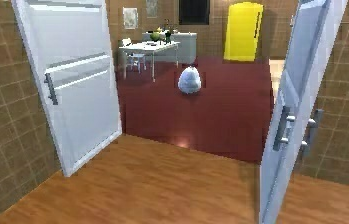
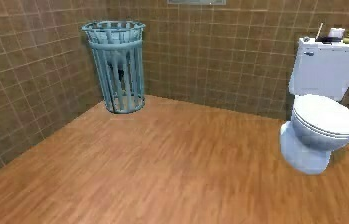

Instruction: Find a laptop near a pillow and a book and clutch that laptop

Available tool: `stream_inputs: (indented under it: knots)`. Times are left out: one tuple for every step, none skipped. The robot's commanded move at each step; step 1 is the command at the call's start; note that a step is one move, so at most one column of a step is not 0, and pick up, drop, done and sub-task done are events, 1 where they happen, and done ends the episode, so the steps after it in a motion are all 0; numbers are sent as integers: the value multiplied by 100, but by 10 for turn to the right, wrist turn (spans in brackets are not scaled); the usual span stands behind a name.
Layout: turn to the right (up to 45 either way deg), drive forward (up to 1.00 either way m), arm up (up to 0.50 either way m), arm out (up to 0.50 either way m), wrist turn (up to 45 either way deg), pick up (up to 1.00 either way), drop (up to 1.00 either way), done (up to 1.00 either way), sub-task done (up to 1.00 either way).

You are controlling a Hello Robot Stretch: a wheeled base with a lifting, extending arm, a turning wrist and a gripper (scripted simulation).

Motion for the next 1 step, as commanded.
stream_inputs:
  knots:
    - [0, 95, 0, 0, 0, 0, 0, 0, 0]
